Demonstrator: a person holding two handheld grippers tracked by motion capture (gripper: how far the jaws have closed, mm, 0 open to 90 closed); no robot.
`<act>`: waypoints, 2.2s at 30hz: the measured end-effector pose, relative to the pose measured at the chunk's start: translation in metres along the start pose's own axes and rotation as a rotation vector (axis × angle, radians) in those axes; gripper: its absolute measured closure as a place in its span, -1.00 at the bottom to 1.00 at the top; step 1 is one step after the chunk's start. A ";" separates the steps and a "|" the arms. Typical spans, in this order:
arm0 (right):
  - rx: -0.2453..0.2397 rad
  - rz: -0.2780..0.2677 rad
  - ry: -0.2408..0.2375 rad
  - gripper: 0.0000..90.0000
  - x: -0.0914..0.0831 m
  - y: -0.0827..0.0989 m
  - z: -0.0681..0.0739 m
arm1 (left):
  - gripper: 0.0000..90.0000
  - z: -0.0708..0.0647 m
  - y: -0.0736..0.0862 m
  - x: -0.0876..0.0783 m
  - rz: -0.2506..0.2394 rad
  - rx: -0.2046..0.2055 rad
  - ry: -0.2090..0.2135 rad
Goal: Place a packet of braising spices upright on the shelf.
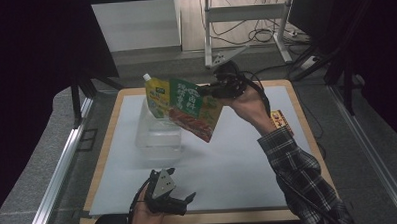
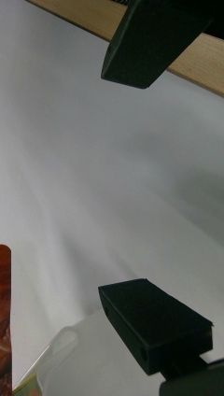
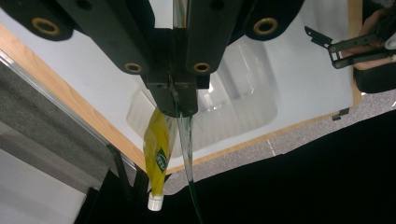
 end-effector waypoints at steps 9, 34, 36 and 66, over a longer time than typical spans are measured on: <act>-0.018 -0.007 -0.012 0.99 0.016 -0.016 0.000 | -0.98 -0.001 0.000 0.000 0.005 0.005 0.007; -0.032 0.006 -0.044 0.99 0.077 -0.054 0.007 | -0.97 -0.001 0.000 -0.001 -0.004 -0.002 0.013; -0.033 0.009 -0.051 0.99 0.081 -0.056 0.008 | -0.97 0.000 0.000 -0.001 -0.004 -0.005 0.014; 0.039 0.053 -0.118 0.99 0.132 -0.041 -0.005 | -0.97 -0.001 0.000 -0.001 0.001 0.009 0.023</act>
Point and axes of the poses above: each handheld gripper's, and its own axes: x roughly forward along the jaws, y roughly out of its underside, z roughly to its left, the point moved 5 cm from there along x, roughly forward along the jaws, and after that the axes turned 7 degrees about -y, right-handed, at the moved point
